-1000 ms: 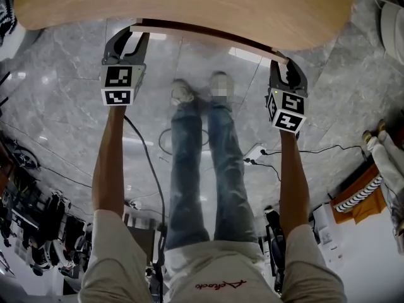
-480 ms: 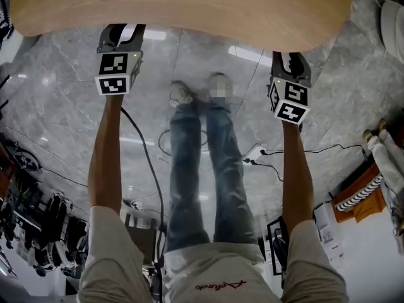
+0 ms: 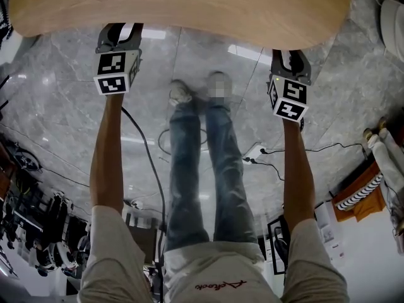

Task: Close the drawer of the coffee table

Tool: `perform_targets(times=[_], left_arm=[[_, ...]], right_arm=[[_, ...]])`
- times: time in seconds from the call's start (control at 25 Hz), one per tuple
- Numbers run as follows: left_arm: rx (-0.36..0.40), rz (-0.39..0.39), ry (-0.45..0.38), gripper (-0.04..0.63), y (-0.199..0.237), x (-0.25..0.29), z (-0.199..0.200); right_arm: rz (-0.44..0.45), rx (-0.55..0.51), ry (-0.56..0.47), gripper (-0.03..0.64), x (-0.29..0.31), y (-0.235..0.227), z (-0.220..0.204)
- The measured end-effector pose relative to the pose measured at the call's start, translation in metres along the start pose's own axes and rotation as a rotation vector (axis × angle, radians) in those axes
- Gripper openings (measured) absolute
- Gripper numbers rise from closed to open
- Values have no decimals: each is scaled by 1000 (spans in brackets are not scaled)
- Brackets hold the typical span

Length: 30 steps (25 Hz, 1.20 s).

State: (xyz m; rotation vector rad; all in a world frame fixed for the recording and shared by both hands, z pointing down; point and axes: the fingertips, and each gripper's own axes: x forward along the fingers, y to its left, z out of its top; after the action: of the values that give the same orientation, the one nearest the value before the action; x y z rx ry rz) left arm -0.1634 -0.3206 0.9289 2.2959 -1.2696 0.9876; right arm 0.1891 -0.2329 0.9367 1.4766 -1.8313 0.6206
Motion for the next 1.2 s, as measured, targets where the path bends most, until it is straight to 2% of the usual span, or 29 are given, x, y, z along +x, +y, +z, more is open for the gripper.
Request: perform_targets(times=[0.08, 0.16, 0.32, 0.4, 0.64, 0.88, 1.2], left_arm=[[17, 3, 10, 118, -4, -5, -6], [35, 1, 24, 80, -10, -11, -14], [39, -1, 30, 2, -19, -27, -26], [34, -11, 28, 2, -27, -34, -29], [31, -28, -2, 2, -45, -61, -27], [30, -13, -82, 2, -49, -103, 9], [18, 1, -210, 2, -52, -179, 81]], right_arm=[[-1, 10, 1, 149, -4, 2, -3], [-7, 21, 1, 143, -9, 3, -5], [-22, 29, -4, 52, -21, 7, -8], [-12, 28, -5, 5, -26, 13, -10], [33, 40, -28, 5, -47, 39, -8], [66, 42, -95, 5, -83, 59, 24], [105, 12, -220, 5, -154, 84, 103]])
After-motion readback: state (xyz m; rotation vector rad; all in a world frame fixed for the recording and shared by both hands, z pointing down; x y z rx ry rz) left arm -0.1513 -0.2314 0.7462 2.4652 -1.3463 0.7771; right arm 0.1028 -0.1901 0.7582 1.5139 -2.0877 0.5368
